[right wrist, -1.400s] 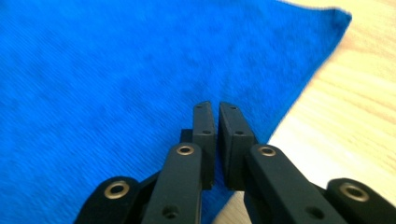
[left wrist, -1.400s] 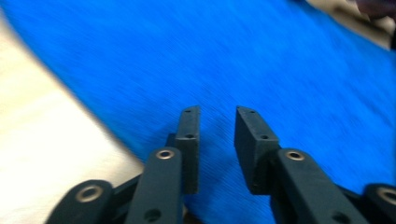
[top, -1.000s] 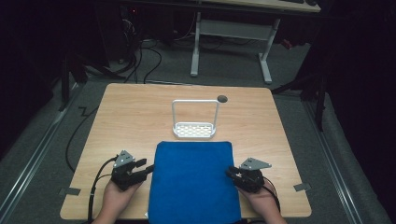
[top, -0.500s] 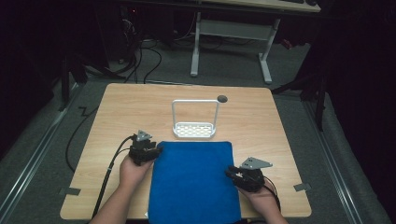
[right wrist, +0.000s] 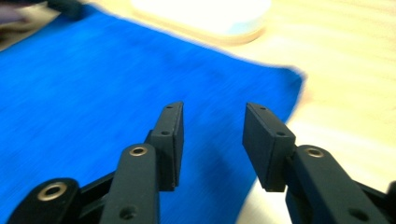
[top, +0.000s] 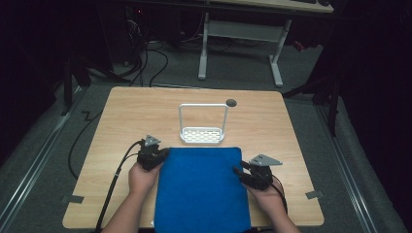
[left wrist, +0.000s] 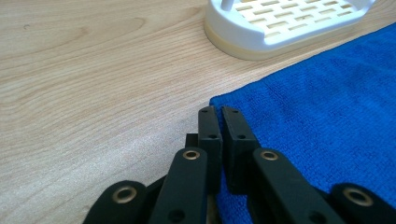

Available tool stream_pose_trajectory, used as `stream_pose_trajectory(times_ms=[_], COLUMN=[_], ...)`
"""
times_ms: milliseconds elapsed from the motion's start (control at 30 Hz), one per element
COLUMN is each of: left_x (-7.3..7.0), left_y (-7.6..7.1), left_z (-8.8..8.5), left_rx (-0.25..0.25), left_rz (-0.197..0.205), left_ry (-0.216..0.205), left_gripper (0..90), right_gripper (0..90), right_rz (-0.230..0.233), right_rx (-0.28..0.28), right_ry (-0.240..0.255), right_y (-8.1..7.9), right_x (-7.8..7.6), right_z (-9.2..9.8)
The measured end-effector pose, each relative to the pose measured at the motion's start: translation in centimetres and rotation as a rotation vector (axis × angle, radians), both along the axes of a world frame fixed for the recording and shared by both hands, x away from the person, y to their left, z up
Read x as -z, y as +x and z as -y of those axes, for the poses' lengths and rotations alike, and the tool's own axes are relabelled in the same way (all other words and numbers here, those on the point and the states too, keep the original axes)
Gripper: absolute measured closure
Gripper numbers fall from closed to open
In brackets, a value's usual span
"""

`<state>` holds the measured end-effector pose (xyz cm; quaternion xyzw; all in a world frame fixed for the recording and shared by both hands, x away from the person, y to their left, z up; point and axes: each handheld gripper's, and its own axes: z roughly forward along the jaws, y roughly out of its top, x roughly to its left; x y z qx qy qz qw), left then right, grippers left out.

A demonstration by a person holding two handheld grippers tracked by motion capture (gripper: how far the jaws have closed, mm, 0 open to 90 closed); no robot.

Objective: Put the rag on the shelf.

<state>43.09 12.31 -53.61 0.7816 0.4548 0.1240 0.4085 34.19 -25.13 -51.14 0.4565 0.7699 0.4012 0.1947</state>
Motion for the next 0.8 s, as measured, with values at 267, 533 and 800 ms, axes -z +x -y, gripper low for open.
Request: stream_pose_trajectory(times_ms=[267,533,800], left_x=[0.0,0.0,0.0], left_y=[0.1,0.1,0.0], left_z=[-0.1,-0.1,0.0], left_rx=[0.001,0.003,0.001], left_rz=[-0.007,-0.006,-0.002], left_ry=[-0.013,-0.014,-0.007], left_gripper=[87.2,87.1,87.2], right_gripper=[57.0,61.5,87.5], right_rz=[-0.083,-0.095,-0.085], right_rx=[0.124,0.113,0.096], right_ry=[-0.039,-0.099,-0.097], right_y=[6.5,7.5,7.1], right_x=[0.5,1.6,1.7], right_z=[0.3,0.0,-0.4])
